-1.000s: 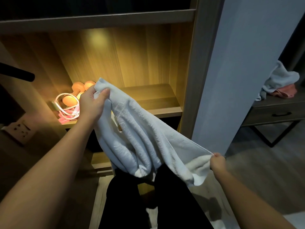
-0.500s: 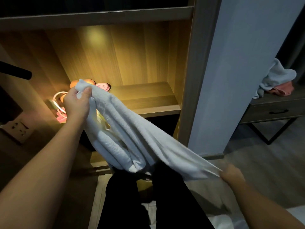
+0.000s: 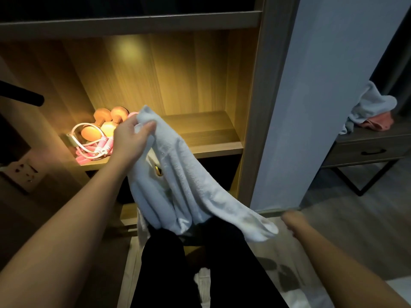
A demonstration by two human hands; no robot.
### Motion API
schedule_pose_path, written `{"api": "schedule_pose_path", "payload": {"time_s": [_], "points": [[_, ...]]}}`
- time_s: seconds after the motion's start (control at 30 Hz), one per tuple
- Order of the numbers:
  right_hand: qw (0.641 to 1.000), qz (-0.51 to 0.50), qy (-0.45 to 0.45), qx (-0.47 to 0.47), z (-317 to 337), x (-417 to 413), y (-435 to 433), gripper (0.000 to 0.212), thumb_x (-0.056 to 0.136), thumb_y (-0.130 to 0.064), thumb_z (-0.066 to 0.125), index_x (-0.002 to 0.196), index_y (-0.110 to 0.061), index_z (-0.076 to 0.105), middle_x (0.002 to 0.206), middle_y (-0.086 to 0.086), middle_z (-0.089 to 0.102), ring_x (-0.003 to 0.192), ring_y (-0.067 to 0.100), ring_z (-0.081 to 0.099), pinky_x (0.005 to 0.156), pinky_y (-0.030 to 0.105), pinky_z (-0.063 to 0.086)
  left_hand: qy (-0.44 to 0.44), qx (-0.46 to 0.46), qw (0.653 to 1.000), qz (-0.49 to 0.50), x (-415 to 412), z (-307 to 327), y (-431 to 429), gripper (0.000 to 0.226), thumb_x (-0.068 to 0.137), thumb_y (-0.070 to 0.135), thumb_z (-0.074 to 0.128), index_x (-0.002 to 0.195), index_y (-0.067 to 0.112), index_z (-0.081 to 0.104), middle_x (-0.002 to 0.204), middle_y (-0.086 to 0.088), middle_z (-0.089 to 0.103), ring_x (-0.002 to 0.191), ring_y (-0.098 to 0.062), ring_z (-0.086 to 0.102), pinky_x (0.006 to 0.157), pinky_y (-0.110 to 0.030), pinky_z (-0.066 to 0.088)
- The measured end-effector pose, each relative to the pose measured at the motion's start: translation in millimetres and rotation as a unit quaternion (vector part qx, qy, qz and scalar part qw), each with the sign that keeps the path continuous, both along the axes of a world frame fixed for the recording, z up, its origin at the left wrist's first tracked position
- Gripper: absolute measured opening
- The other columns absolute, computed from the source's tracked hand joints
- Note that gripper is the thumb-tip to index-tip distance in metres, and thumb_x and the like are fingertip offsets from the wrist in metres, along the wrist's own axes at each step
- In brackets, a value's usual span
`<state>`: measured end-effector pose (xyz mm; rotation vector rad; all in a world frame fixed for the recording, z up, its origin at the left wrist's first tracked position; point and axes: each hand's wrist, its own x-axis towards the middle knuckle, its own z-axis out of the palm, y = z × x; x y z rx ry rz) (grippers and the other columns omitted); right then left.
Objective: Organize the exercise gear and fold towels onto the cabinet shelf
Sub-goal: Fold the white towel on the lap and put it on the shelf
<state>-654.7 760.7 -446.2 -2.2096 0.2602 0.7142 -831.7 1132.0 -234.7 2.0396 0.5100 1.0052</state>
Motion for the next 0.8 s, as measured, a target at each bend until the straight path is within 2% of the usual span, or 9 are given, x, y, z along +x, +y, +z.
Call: {"api": "schedule_pose_path", "payload": {"time_s": [0.07, 0.13, 0.2, 0.27, 0.37, 0.43, 0.57, 0.7, 0.8], "points": [[0.988, 0.057, -0.102, 0.101, 36, -9, 39, 0.031, 0.096, -0.007, 0.055, 0.126, 0.003, 0.056, 0.125, 0.023, 0.058, 0.116, 0.034, 0.055, 0.096, 0.039, 0.045, 0.035, 0.036, 0.998, -0.044, 8, -1, -18, 0.007, 0.092, 0.026, 0.063, 0.096, 0.023, 0.067, 0.092, 0.001, 0.069, 0.087, -0.012, 0.062, 0.078, -0.028, 0.046], [0.942, 0.116, -0.181, 0.256, 78, -19, 78, 0.040, 0.092, -0.006, 0.062, 0.130, -0.004, 0.052, 0.128, 0.014, 0.059, 0.122, 0.025, 0.054, 0.099, 0.032, 0.044, 0.069, 0.061, 0.992, -0.089, 14, -2, -36, 0.004, 0.092, 0.026, 0.064, 0.092, 0.025, 0.067, 0.086, 0.005, 0.068, 0.080, -0.007, 0.061, 0.071, -0.021, 0.045], [0.890, 0.222, -0.216, 0.335, 122, -30, 108, 0.052, 0.089, -0.016, 0.068, 0.136, -0.016, 0.046, 0.132, 0.002, 0.058, 0.126, 0.011, 0.052, 0.103, 0.029, 0.043, 0.105, 0.071, 0.983, -0.133, 16, -1, -49, 0.005, 0.092, 0.026, 0.064, 0.092, 0.026, 0.069, 0.086, 0.007, 0.069, 0.079, -0.003, 0.061, 0.068, -0.018, 0.043], [0.856, 0.319, -0.220, 0.342, 160, -39, 128, 0.059, 0.088, -0.025, 0.070, 0.140, -0.023, 0.042, 0.136, -0.005, 0.055, 0.127, 0.004, 0.049, 0.104, 0.025, 0.042, 0.134, 0.081, 0.972, -0.174, 14, 1, -55, 0.008, 0.092, 0.025, 0.065, 0.096, 0.022, 0.071, 0.089, 0.005, 0.071, 0.084, -0.008, 0.063, 0.070, -0.023, 0.046], [0.825, 0.408, -0.211, 0.330, 194, -46, 145, 0.051, 0.090, -0.021, 0.067, 0.137, -0.015, 0.048, 0.130, 0.000, 0.060, 0.120, 0.009, 0.056, 0.099, 0.027, 0.048, 0.160, 0.083, 0.957, -0.228, 8, 7, -57, 0.012, 0.092, 0.024, 0.065, 0.099, 0.017, 0.072, 0.092, 0.000, 0.072, 0.090, -0.018, 0.066, 0.076, -0.036, 0.050], [0.811, 0.446, -0.208, 0.317, 204, -50, 150, 0.041, 0.091, -0.017, 0.066, 0.130, -0.009, 0.056, 0.121, 0.006, 0.064, 0.112, 0.015, 0.062, 0.094, 0.029, 0.052, 0.165, 0.084, 0.949, -0.254, 4, 9, -54, 0.013, 0.092, 0.025, 0.066, 0.100, 0.020, 0.073, 0.094, 0.003, 0.073, 0.092, -0.013, 0.067, 0.078, -0.030, 0.050], [0.809, 0.448, -0.225, 0.307, 209, -56, 157, 0.033, 0.089, -0.015, 0.069, 0.117, 0.000, 0.060, 0.112, 0.016, 0.065, 0.103, 0.026, 0.064, 0.087, 0.037, 0.054, 0.166, 0.084, 0.945, -0.270, -1, 10, -48, 0.016, 0.091, 0.029, 0.066, 0.106, 0.028, 0.073, 0.097, 0.012, 0.073, 0.092, 0.002, 0.065, 0.073, -0.011, 0.046], [0.812, 0.460, -0.210, 0.292, 212, -58, 160, 0.015, 0.090, -0.019, 0.067, 0.103, -0.012, 0.067, 0.092, -0.001, 0.069, 0.083, 0.006, 0.066, 0.069, 0.018, 0.051, 0.172, 0.097, 0.948, -0.250, -2, 4, -42, 0.012, 0.092, 0.034, 0.064, 0.102, 0.030, 0.070, 0.096, 0.014, 0.071, 0.091, 0.001, 0.063, 0.075, -0.021, 0.048], [0.808, 0.446, -0.245, 0.298, 210, -58, 160, 0.009, 0.095, -0.014, 0.060, 0.088, -0.013, 0.066, 0.080, -0.003, 0.062, 0.073, 0.006, 0.059, 0.068, 0.022, 0.046, 0.136, 0.087, 0.976, -0.143, 0, 4, -31, 0.011, 0.096, 0.033, 0.058, 0.100, 0.024, 0.062, 0.100, 0.012, 0.063, 0.097, -0.006, 0.057, 0.083, -0.025, 0.041]]}}
